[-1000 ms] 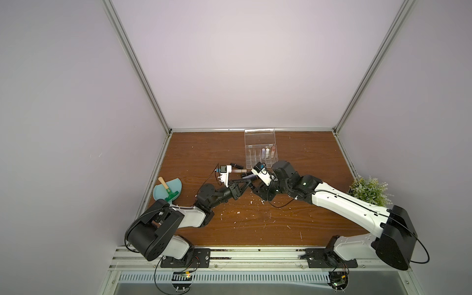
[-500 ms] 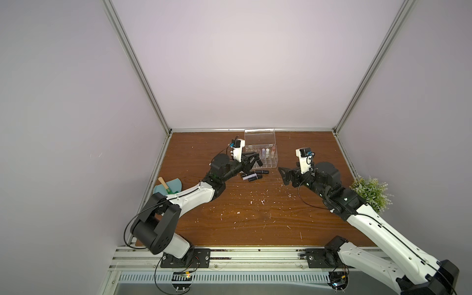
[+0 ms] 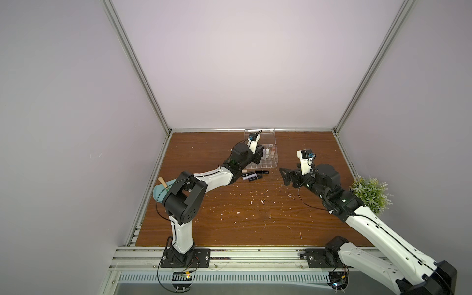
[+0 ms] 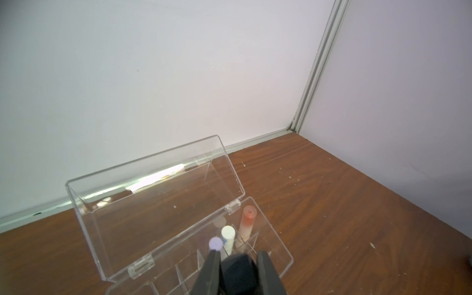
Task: Arrange the lipsticks in the organizer
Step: Place the lipstick in the storage box.
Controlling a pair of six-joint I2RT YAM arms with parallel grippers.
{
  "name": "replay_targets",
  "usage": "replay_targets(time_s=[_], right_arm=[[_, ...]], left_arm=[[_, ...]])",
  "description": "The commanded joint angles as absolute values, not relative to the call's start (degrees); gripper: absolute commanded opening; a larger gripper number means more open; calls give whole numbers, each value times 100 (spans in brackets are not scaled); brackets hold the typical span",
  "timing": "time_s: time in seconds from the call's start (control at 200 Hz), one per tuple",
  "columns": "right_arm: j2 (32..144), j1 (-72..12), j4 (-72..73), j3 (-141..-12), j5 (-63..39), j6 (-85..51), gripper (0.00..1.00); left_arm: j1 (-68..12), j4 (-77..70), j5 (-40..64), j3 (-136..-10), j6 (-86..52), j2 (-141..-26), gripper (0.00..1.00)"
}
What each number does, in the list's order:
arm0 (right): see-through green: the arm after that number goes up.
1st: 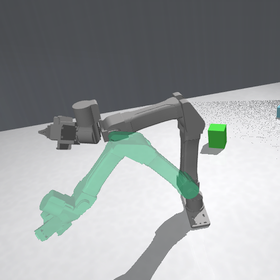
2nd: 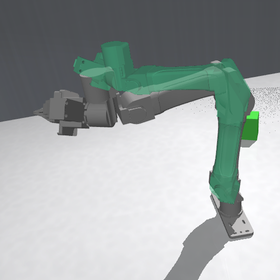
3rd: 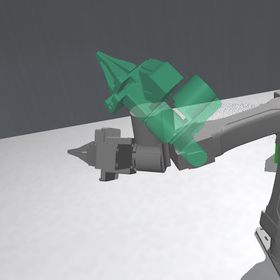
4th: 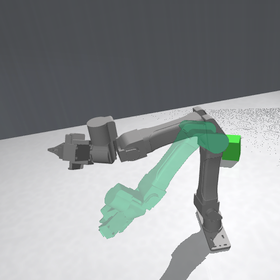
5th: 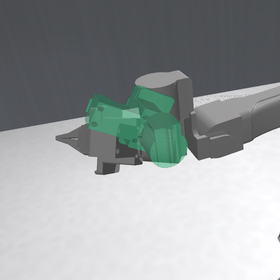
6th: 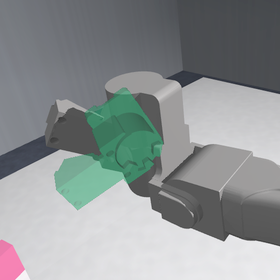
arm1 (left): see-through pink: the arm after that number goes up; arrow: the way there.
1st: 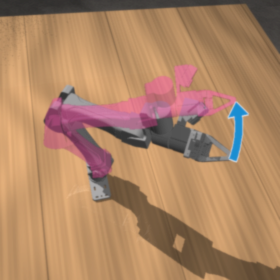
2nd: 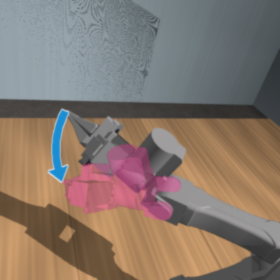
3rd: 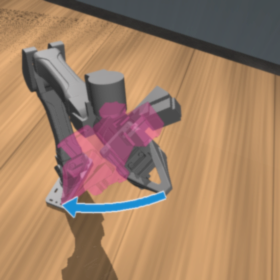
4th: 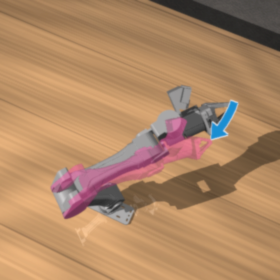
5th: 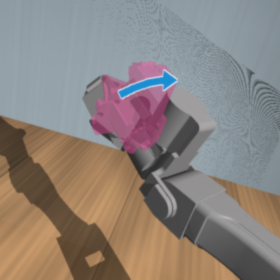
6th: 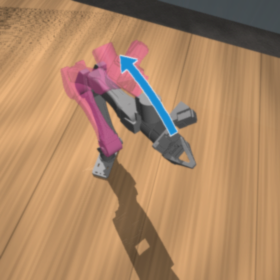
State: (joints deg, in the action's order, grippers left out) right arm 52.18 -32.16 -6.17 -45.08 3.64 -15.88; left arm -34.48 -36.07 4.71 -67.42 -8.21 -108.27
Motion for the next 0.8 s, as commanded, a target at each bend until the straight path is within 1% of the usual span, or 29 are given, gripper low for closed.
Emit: replay_targets(time_s=[0.0, 0.19, 0.365, 0.49, 0.695, 0.795], right_arm=[[5139, -3156, -311, -4469, 232, -1589, 98], [5099, -3090, -300, -4404, 205, -1563, 98], [5127, -3068, -213, -4315, 162, -1604, 98], [5150, -3050, -201, -4306, 149, -1582, 98], [5267, -3002, -163, -4315, 85, -1603, 98], [5318, -2997, -98, -4307, 3, -1658, 97]], left_arm=[[-3505, -3873, 63, -6908, -435, -11029, 19], [-3527, -4436, -135, -6883, -335, -11299, 18], [-3524, -4458, -141, -7292, -211, -11775, 17], [-3473, -4560, -80, -7444, -378, -12034, 17], [-3306, -4712, -69, -7353, -480, -12153, 17], [-3251, -4772, -71, -7333, -512, -12190, 19]])
